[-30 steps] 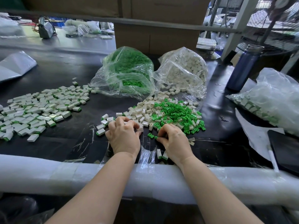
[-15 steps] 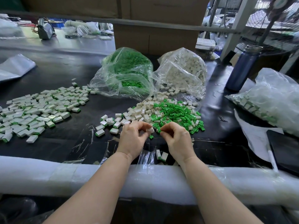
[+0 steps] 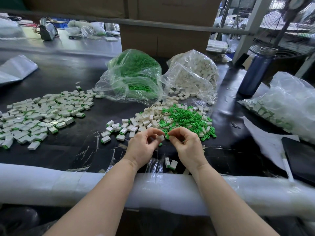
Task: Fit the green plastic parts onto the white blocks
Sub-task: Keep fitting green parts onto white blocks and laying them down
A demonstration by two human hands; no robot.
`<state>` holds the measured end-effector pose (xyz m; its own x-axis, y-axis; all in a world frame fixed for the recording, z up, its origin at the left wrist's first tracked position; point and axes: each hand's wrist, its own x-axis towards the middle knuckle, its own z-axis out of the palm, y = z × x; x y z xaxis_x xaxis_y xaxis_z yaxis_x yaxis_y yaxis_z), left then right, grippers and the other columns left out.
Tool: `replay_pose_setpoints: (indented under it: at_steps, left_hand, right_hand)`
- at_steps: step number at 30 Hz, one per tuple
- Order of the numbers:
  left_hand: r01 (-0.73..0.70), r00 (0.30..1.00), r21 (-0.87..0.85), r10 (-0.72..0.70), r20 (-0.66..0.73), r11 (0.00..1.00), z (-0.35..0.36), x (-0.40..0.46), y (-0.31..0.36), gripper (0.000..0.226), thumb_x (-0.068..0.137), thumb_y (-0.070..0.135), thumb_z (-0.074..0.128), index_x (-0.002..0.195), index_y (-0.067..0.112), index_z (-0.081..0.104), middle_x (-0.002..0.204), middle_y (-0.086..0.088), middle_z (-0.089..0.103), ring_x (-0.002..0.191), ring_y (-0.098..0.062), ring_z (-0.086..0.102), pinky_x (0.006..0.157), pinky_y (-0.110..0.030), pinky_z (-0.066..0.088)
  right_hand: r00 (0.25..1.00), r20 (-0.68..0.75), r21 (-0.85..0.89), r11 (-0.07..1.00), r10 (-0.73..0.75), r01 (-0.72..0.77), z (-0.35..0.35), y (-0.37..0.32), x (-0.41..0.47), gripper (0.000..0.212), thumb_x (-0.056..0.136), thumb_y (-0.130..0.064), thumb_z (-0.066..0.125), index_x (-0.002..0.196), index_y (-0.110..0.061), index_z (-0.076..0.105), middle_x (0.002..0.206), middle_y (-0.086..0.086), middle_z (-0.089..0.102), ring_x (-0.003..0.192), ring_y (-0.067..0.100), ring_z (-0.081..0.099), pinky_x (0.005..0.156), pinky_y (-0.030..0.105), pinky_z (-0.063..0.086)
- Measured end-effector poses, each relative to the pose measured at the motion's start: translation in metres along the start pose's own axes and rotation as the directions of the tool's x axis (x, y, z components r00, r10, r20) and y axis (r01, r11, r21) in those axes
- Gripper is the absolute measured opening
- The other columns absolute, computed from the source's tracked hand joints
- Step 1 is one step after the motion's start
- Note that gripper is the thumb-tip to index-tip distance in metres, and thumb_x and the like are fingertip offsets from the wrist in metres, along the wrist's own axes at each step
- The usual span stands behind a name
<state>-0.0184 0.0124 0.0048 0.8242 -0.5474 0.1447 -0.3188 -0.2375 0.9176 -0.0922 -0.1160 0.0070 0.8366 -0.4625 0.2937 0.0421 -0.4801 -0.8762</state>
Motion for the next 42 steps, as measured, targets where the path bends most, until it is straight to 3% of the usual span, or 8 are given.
replay_pose_setpoints:
  at_steps: [3,5,9,11,17,24,34,42]
  left_hand:
    - [-0.021,0.999,-0.04,0.02,-0.039,0.999,-0.0009,0.0002,0.0004,0.024,0.088,0.009,0.059,0.085,0.031,0.067,0.093,-0.004,0.061,0.078,-0.013,0.055,0.078,-0.026,0.053]
    - [0.022,0.998,-0.037,-0.024,-0.057,0.999,-0.0007,0.0003,0.0002,0.016,0.088,0.011,0.06,0.091,0.026,0.065,0.086,-0.001,0.06,0.078,-0.015,0.056,0.08,-0.031,0.053]
    - [0.098,0.992,0.195,-0.081,-0.092,0.976,0.0016,0.0013,-0.0002,0.007,0.087,0.02,0.062,0.093,0.019,0.063,0.083,0.004,0.064,0.084,-0.017,0.06,0.081,-0.029,0.049]
    - [0.084,0.996,0.313,-0.071,-0.053,0.946,0.0034,0.0009,0.0008,0.01,0.088,0.025,0.061,0.097,0.021,0.064,0.09,0.004,0.066,0.09,-0.017,0.061,0.086,-0.03,0.048]
    - [0.049,0.998,0.344,-0.037,-0.042,0.938,0.003,-0.0012,0.0031,0.018,0.088,0.029,0.061,0.094,0.046,0.064,0.09,0.013,0.065,0.095,-0.012,0.059,0.102,-0.039,0.036]
    - [0.019,0.999,0.136,-0.014,-0.033,0.991,0.0016,-0.0007,0.0022,0.023,0.088,0.018,0.062,0.081,0.039,0.057,0.085,0.01,0.065,0.088,-0.015,0.063,0.093,-0.041,0.048]
    - [0.028,1.0,-0.167,-0.028,0.003,0.986,0.0002,-0.0022,0.0061,0.015,0.087,0.0,0.059,0.093,0.013,0.058,0.084,-0.004,0.064,0.072,-0.009,0.064,0.072,-0.018,0.054]
    - [0.015,0.997,-0.145,-0.004,0.073,0.989,-0.0008,-0.0022,0.0062,0.02,0.084,0.004,0.063,0.088,0.023,0.065,0.088,-0.005,0.068,0.08,-0.015,0.065,0.078,-0.02,0.055]
  right_hand:
    - [1.0,-0.007,-0.006,1.0,0.015,-0.015,-0.0005,0.0003,0.0,0.016,0.085,-0.002,0.063,0.081,-0.017,0.066,0.079,-0.001,0.065,0.078,0.015,0.06,0.075,0.023,0.051]
    - [1.0,-0.018,-0.013,1.0,0.025,-0.025,-0.0003,0.0006,0.0,0.017,0.085,-0.003,0.063,0.08,-0.018,0.066,0.08,-0.001,0.065,0.079,0.016,0.06,0.076,0.023,0.05]
    - [0.998,-0.051,-0.043,0.998,0.041,-0.043,-0.0003,0.0023,0.0008,0.018,0.085,-0.004,0.064,0.078,-0.021,0.064,0.08,-0.001,0.065,0.08,0.016,0.059,0.076,0.027,0.05]
    - [0.997,-0.054,-0.051,0.997,0.048,-0.05,-0.0001,0.0028,0.0009,0.018,0.085,-0.005,0.064,0.078,-0.021,0.064,0.08,0.001,0.065,0.08,0.017,0.059,0.076,0.029,0.051]
    - [0.997,-0.062,-0.097,0.994,0.049,-0.055,0.0003,0.0045,0.0025,0.018,0.086,-0.006,0.063,0.078,-0.022,0.063,0.075,-0.008,0.062,0.076,0.012,0.058,0.073,0.02,0.047]
    - [0.996,-0.075,-0.023,0.998,0.051,-0.053,0.0001,0.0039,0.0022,0.011,0.083,-0.007,0.068,0.084,-0.018,0.065,0.077,-0.008,0.064,0.073,0.004,0.059,0.071,0.009,0.046]
    - [0.999,-0.034,0.111,0.994,-0.008,0.012,-0.001,-0.0012,0.0005,0.02,0.084,-0.001,0.065,0.079,-0.02,0.063,0.075,-0.008,0.064,0.07,-0.006,0.058,0.068,0.006,0.045]
    - [0.999,0.049,0.13,0.991,-0.014,0.008,0.0004,-0.0025,0.0009,0.023,0.082,0.001,0.065,0.076,-0.021,0.064,0.075,-0.004,0.065,0.071,0.001,0.06,0.071,0.013,0.048]
